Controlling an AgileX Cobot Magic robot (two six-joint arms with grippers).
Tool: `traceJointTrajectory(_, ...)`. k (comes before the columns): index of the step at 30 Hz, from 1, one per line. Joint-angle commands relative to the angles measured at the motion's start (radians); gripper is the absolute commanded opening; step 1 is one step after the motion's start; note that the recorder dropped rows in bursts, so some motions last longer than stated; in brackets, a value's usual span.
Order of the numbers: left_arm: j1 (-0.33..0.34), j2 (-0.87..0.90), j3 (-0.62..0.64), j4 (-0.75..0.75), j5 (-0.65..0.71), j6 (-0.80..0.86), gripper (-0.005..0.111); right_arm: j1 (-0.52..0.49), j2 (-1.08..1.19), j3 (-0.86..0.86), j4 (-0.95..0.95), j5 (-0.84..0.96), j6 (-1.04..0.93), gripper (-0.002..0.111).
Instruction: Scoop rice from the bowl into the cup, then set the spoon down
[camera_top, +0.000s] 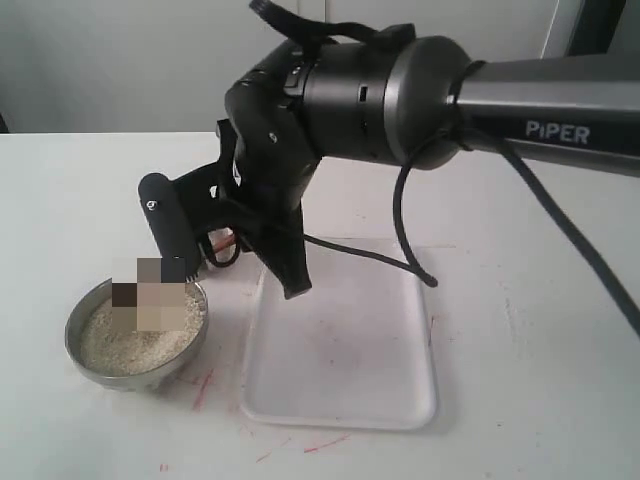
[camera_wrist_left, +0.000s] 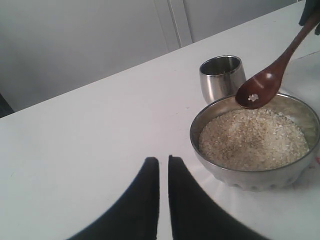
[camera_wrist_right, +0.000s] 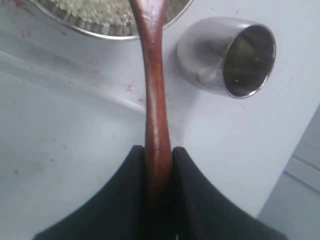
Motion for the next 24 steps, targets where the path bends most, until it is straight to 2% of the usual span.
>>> traceJointTrajectory(1, -0.003, -0.001, -0.003, -0.007, -0.004, -0.001, 0.014, 0.049, -0.016, -0.004, -0.123, 0.009, 0.055, 0.000)
traceJointTrajectory(5, -0.003, -0.001, -0.003, -0.007, -0.004, -0.001, 0.014, 0.090, -0.016, -0.004, -0.180, 0.010, 0.060, 0.000)
traceJointTrajectory(14, -0.003, -0.001, -0.003, -0.007, -0.004, -0.001, 0.014, 0.197, -0.016, -0.004, -0.553, 0.095, 0.300, 0.000)
traceJointTrajectory(24, -0.003, -0.001, -0.003, -0.007, -0.004, -0.001, 0.014, 0.282, 0.002, -0.004, -0.697, 0.203, 0.404, 0.000)
